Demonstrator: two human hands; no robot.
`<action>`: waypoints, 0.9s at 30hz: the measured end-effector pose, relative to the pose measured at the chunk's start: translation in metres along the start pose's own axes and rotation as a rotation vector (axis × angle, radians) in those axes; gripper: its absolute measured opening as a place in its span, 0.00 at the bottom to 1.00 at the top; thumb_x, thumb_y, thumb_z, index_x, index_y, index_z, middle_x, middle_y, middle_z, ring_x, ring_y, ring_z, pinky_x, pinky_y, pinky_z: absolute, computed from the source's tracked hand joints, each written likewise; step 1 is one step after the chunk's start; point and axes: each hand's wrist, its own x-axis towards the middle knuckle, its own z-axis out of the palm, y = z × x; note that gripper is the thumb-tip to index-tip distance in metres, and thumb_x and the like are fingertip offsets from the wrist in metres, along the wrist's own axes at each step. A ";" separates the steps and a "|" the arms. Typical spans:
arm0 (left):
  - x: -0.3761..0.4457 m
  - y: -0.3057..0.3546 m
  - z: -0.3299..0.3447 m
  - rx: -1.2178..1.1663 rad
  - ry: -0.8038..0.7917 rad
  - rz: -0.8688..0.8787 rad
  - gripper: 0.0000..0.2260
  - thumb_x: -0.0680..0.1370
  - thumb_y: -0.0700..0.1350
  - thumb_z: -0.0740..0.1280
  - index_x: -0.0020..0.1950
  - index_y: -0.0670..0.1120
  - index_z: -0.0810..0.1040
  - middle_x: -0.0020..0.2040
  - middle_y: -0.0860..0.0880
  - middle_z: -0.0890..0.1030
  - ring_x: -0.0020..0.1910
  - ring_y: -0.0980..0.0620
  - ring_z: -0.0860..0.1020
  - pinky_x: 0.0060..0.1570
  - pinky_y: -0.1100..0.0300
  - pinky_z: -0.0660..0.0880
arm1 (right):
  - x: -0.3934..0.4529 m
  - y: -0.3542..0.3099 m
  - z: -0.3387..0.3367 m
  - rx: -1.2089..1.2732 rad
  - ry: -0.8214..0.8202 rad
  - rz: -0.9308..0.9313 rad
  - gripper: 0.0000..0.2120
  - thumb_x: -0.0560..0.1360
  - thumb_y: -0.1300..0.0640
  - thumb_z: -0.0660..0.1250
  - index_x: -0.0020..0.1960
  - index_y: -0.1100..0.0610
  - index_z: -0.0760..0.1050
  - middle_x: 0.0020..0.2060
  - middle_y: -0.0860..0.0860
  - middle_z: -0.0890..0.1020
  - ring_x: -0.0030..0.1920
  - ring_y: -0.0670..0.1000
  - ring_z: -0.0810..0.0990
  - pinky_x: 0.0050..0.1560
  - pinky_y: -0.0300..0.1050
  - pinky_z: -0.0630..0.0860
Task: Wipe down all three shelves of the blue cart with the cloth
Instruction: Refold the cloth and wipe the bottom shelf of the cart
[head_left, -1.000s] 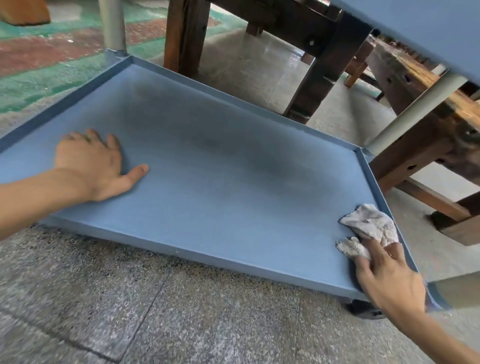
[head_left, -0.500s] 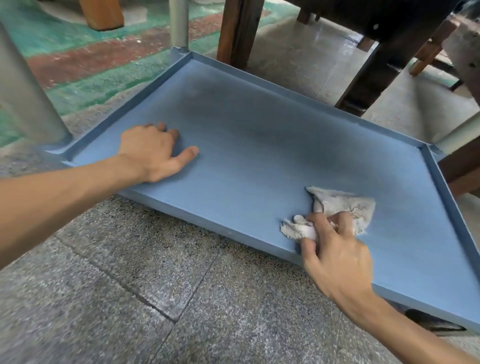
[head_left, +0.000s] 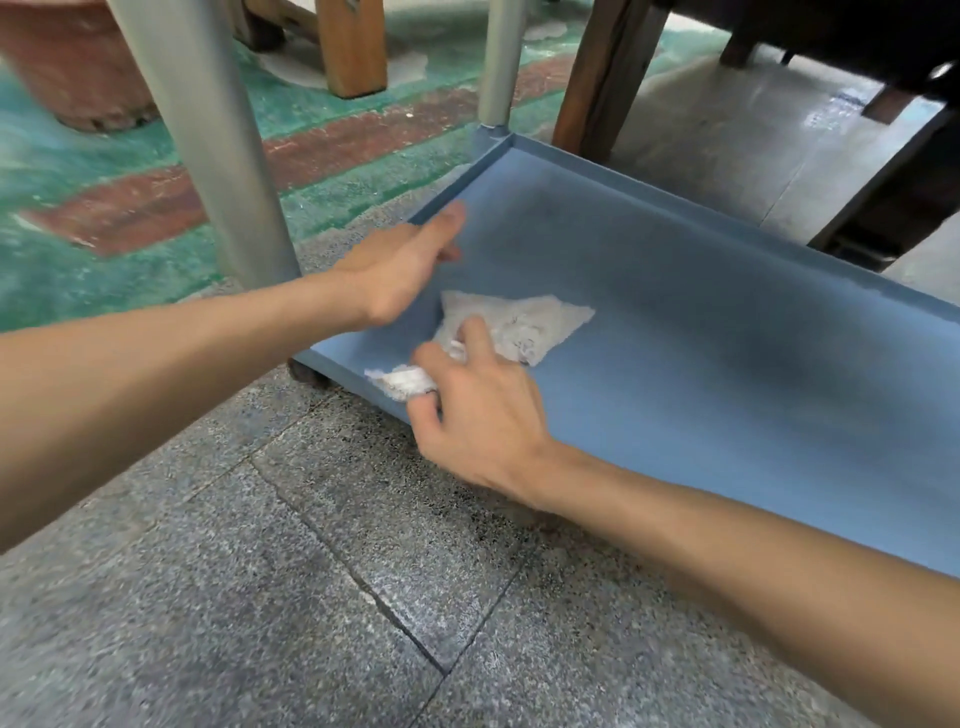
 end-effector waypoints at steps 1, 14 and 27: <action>-0.002 -0.002 -0.002 0.069 0.021 0.049 0.38 0.74 0.73 0.42 0.61 0.54 0.81 0.69 0.53 0.76 0.68 0.52 0.72 0.61 0.56 0.62 | 0.013 -0.007 0.005 0.028 -0.009 -0.038 0.13 0.75 0.52 0.61 0.57 0.53 0.77 0.57 0.57 0.69 0.42 0.62 0.76 0.44 0.54 0.77; -0.039 -0.040 -0.007 0.454 -0.111 0.502 0.32 0.81 0.62 0.45 0.53 0.42 0.82 0.54 0.42 0.81 0.60 0.44 0.75 0.66 0.48 0.64 | 0.010 -0.019 0.013 0.005 -0.040 -0.352 0.16 0.77 0.44 0.65 0.63 0.41 0.81 0.61 0.57 0.73 0.67 0.59 0.68 0.62 0.55 0.73; -0.076 -0.021 0.027 0.585 -0.108 0.715 0.26 0.80 0.64 0.51 0.72 0.52 0.72 0.67 0.49 0.74 0.67 0.49 0.72 0.63 0.45 0.67 | -0.066 0.035 0.005 -0.051 0.132 -0.299 0.16 0.71 0.63 0.70 0.54 0.47 0.79 0.58 0.54 0.67 0.54 0.56 0.69 0.48 0.50 0.70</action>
